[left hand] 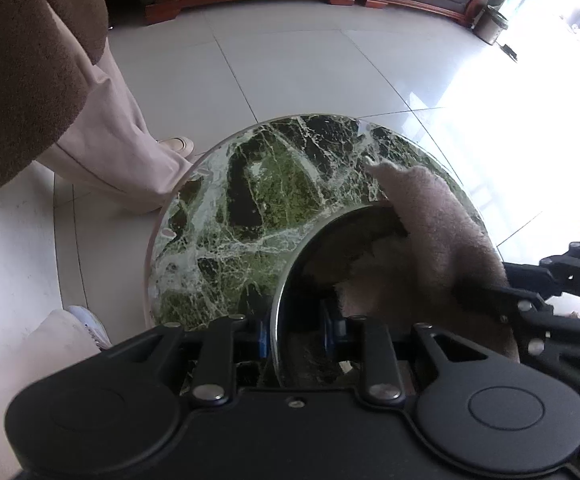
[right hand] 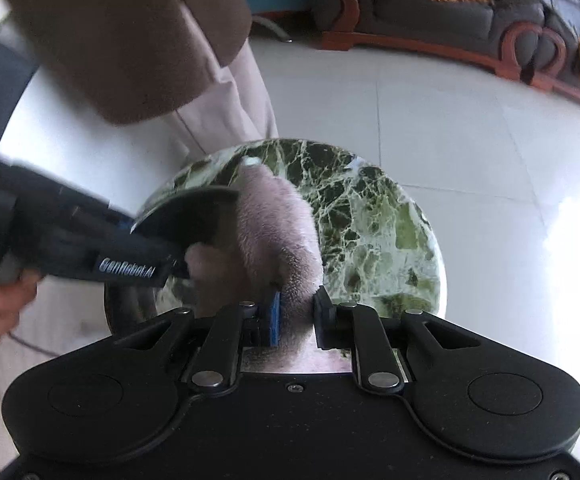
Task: Clean bowl
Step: 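Rub towel around bowl rim with right gripper while left gripper holds rim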
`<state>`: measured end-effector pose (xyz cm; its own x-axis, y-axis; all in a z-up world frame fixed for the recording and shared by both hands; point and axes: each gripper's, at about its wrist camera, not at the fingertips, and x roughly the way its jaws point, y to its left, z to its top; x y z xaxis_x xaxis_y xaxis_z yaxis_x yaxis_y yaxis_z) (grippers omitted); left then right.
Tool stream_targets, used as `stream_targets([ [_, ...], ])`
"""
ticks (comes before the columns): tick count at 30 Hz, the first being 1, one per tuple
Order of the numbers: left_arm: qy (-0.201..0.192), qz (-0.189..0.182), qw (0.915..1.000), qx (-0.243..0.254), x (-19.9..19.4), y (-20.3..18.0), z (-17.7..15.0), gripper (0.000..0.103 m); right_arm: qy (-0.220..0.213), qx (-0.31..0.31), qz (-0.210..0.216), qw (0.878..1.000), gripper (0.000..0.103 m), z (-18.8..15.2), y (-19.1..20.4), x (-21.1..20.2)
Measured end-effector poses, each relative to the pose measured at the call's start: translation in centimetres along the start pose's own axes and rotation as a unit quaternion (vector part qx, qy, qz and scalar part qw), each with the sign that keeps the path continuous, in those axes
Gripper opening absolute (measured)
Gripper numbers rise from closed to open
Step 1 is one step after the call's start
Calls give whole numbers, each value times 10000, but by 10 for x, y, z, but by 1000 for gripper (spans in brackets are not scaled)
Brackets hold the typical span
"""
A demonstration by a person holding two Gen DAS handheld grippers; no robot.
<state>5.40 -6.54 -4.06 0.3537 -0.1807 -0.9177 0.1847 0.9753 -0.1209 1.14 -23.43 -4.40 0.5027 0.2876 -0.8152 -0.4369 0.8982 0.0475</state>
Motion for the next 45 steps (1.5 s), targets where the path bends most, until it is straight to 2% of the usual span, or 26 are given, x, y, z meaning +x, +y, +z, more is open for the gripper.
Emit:
stream_targets([
  [2,2,21,10000,38,0,-1,0,24,-104,-398,-150,9990,16,10,7,0],
  [8,-5,66,10000,74,0,-4,-1,24,-212,-704,73,9973,16,42,6,13],
  [12,-27,63,10000,59,0,-5,-2,24,-93,-238,171,9995,16,34,-6,18],
  [17,-50,55,10000,29,1,-5,-2,24,131,659,256,9974,16,1,-18,8],
  [19,-59,52,10000,17,1,-5,-2,24,131,809,206,9964,17,-6,-15,1],
  [23,-59,63,10000,40,1,-4,-2,25,72,356,-93,9993,17,-1,-1,-1],
  [28,-54,69,9999,90,0,-7,-2,24,-137,49,33,9999,17,30,-8,5],
  [31,-91,66,9999,44,0,-7,-4,24,-67,269,144,9995,18,32,-15,14],
  [34,-130,37,9999,-65,1,-5,-6,24,33,758,166,9970,18,18,-22,17],
  [37,-179,13,9997,-146,2,-2,-8,24,56,1667,292,9856,19,-11,-30,10],
  [41,-230,-2,9995,-211,1,-1,-9,25,-135,2929,553,9545,23,-42,-31,-7],
  [44,-244,-75,9991,-329,1,2,-9,23,-217,3411,661,9375,23,-54,-31,-6],
  [45,-252,-97,9990,-356,0,3,-8,22,-236,3459,674,9356,23,-56,-31,-5],
])
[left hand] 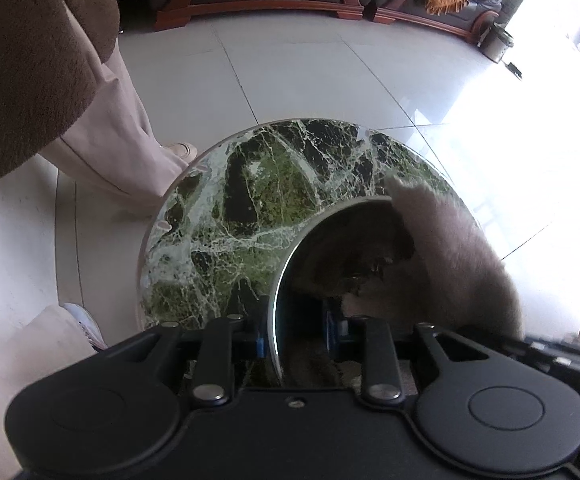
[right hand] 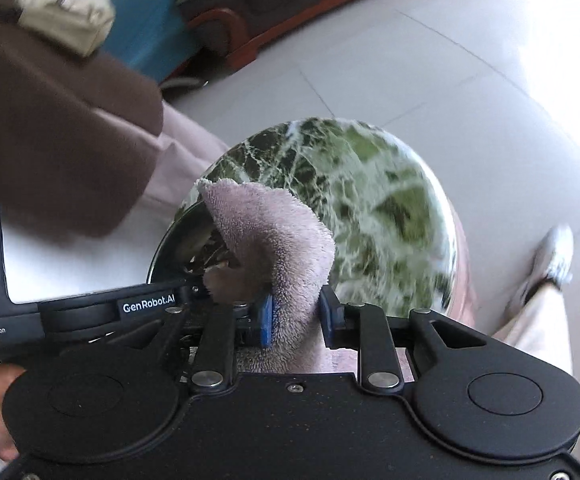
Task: Clean bowl
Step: 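Rub towel around bowl rim with right gripper while left gripper holds rim, then push towel down inside bowl with right gripper while left gripper holds rim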
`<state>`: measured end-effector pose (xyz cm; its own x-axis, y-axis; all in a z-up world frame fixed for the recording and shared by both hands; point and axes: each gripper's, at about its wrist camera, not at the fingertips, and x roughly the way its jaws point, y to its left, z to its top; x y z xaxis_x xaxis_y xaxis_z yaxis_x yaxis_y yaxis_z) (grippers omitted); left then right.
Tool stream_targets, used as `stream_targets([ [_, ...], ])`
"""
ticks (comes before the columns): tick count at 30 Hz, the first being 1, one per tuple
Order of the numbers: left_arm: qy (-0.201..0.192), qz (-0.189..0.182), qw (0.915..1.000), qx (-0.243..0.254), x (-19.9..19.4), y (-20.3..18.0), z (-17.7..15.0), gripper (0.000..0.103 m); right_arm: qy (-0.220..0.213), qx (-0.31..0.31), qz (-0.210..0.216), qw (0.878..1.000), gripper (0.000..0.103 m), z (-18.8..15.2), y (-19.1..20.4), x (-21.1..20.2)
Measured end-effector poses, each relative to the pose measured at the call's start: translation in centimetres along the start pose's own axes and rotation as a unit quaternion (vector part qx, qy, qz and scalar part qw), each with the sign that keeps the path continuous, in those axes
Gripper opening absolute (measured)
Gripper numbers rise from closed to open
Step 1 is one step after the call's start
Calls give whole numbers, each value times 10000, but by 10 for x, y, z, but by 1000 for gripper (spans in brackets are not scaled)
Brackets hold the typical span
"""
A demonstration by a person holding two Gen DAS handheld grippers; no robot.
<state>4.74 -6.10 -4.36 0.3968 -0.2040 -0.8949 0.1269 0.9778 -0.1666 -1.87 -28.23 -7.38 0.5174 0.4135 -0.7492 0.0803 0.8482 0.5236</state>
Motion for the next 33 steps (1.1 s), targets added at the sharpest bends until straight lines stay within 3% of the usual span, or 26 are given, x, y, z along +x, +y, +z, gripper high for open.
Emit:
stream_targets([
  [5,-281,-107,9995,104,-11,1,16,21,-21,-287,-79,9996,23,0,5,5],
  [13,209,-197,9992,278,-6,7,-1,14,-25,-1396,-319,9897,18,37,22,24],
  [15,324,-263,9987,294,-8,8,-5,17,49,-1858,-283,9822,18,50,31,31],
  [18,158,-227,9990,339,-16,11,0,17,175,-2585,-328,9653,18,59,48,40],
  [20,84,-250,9989,375,-15,12,9,17,235,-3375,-479,9398,18,56,63,42],
  [29,364,-284,9981,397,6,8,19,16,142,-4485,-414,8927,22,52,93,46],
  [31,344,-250,9986,315,7,9,17,16,86,-4582,-422,8878,22,50,96,47],
  [33,314,-247,9990,221,7,9,16,16,56,-4375,-455,8981,20,50,90,48],
])
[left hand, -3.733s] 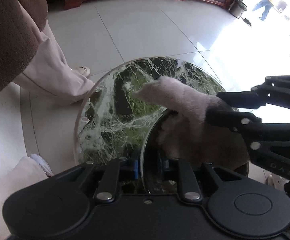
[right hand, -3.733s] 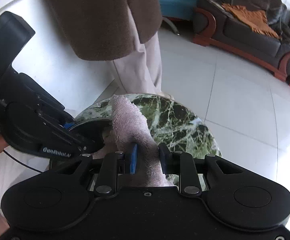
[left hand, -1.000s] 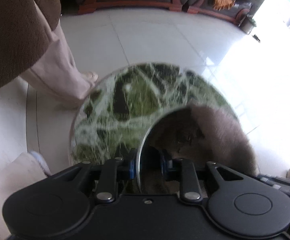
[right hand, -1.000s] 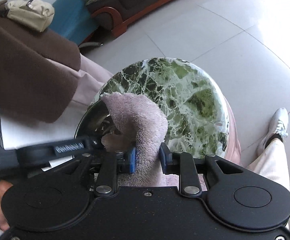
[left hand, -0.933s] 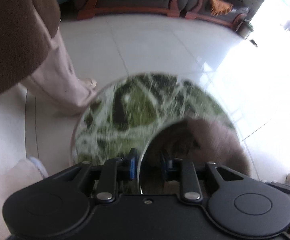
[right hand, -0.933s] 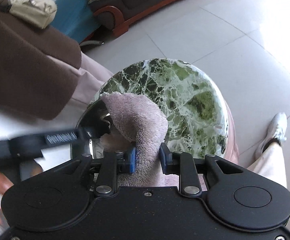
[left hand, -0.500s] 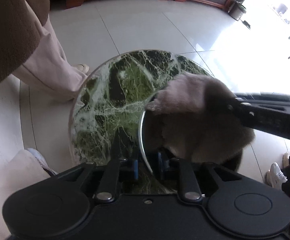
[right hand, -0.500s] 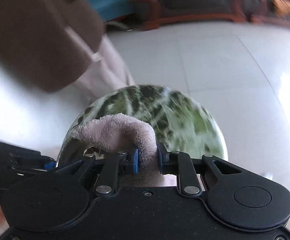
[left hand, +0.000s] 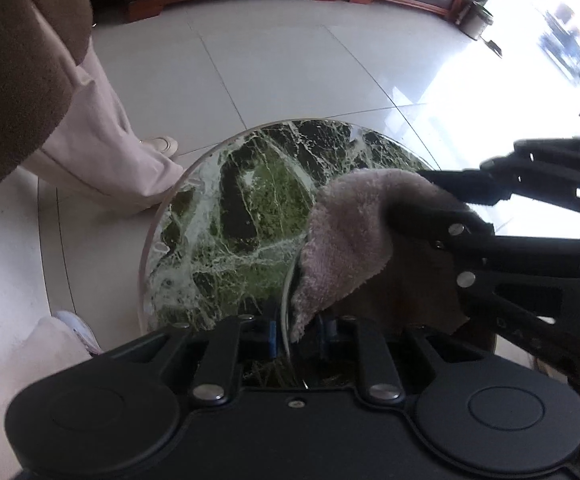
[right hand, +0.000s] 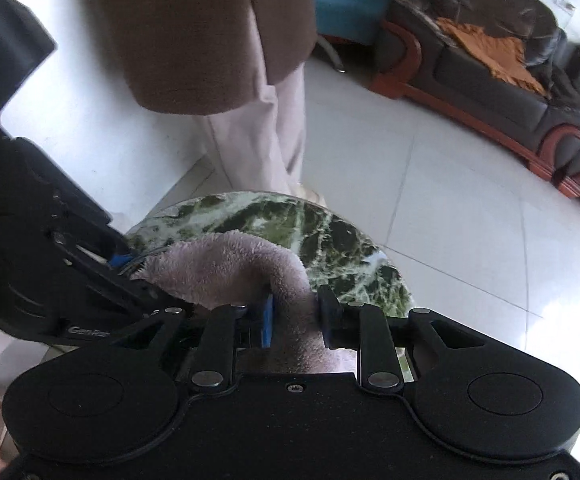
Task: Clean bowl
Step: 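Push towel down inside bowl with right gripper while left gripper holds rim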
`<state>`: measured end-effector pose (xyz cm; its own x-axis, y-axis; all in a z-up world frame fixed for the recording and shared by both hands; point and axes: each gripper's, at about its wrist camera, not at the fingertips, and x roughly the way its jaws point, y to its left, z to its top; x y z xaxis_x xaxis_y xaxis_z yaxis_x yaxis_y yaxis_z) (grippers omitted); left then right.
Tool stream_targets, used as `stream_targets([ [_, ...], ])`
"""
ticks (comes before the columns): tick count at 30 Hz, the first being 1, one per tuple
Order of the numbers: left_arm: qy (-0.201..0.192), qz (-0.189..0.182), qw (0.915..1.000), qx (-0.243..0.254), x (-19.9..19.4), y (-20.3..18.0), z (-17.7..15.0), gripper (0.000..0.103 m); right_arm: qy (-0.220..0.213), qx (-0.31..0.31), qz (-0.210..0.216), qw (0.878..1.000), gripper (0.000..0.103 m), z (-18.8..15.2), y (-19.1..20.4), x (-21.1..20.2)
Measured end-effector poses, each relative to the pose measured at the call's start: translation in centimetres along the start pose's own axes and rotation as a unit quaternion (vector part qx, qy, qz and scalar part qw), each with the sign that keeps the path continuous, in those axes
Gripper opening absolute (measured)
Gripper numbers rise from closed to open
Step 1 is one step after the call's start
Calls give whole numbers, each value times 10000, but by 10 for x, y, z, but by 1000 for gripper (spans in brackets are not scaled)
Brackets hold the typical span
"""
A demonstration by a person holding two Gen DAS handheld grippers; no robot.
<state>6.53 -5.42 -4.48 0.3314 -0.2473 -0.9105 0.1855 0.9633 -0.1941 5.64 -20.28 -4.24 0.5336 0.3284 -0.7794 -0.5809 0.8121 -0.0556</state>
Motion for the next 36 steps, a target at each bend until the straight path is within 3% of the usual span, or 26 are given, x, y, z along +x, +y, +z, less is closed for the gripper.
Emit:
stream_targets([
  [3,-90,37,9999,-72,0,-1,-4,17,15,883,68,9961,16,-16,-16,-4],
  [5,-122,51,9999,-83,0,-2,-3,17,36,1844,200,9826,14,-39,-28,-13],
  [8,-111,20,9999,-95,1,-4,-2,18,-19,2383,195,9710,15,-59,-24,-25],
  [14,-13,28,9999,129,1,-7,-1,19,38,1486,-279,9885,15,-39,-8,-23],
  [18,-38,27,9998,204,1,-10,-3,18,-37,712,-301,9970,16,-12,-6,-8],
  [25,-9,-4,9999,104,2,-8,-3,18,318,988,-328,9941,16,-37,-6,-12],
  [30,81,0,9995,319,3,-11,-1,19,293,302,-536,9977,16,-24,8,-14],
  [36,99,60,9994,339,4,-13,0,19,252,-81,-322,9991,18,-1,6,-1],
])
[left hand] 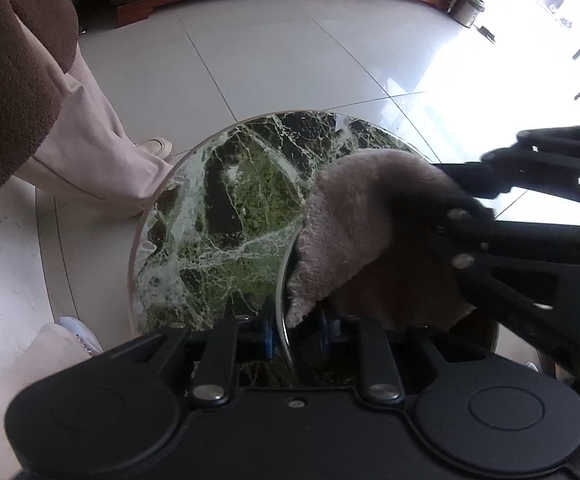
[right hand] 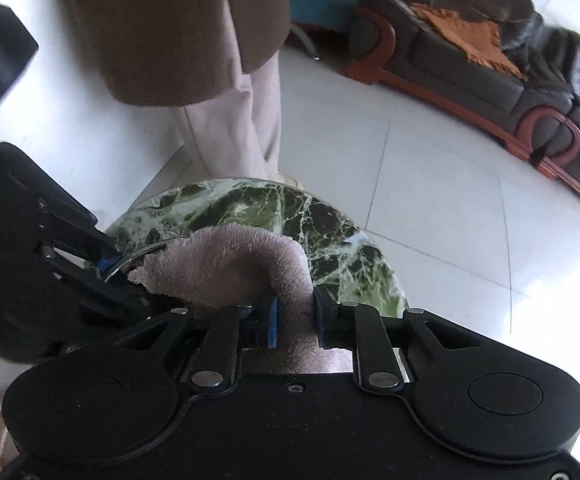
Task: Clean bowl
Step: 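Push towel down inside bowl with right gripper while left gripper holds rim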
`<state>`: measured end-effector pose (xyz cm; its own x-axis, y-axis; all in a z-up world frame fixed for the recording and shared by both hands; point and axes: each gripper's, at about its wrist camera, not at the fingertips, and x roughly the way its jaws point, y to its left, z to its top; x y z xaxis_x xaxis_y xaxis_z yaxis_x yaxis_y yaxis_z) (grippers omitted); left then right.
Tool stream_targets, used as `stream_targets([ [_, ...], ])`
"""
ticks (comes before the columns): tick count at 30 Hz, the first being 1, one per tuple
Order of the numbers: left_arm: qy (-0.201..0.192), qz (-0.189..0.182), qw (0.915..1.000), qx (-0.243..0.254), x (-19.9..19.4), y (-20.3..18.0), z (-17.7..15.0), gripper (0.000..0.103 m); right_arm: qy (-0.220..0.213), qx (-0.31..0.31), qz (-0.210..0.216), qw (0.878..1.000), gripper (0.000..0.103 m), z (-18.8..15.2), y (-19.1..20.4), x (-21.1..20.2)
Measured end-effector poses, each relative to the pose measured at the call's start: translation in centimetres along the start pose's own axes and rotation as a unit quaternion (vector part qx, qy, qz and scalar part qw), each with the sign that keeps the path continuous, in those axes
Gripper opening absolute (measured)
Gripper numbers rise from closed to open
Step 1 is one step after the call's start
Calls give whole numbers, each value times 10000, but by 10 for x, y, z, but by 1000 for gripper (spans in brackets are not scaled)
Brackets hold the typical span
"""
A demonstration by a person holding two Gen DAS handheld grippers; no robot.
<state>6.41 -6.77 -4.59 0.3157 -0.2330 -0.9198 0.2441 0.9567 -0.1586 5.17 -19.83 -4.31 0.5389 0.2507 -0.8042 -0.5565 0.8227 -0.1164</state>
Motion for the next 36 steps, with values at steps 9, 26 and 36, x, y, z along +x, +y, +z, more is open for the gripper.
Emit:
stream_targets([
  [9,33,27,9999,157,1,-2,1,20,181,-382,-58,9991,18,-8,7,-12],
  [26,-174,125,9997,-112,0,-5,-6,22,-127,4335,934,8962,25,-101,-41,-25],
  [36,-492,39,9986,-198,-12,-4,16,17,-124,3993,811,9131,25,-101,-39,-21],
])
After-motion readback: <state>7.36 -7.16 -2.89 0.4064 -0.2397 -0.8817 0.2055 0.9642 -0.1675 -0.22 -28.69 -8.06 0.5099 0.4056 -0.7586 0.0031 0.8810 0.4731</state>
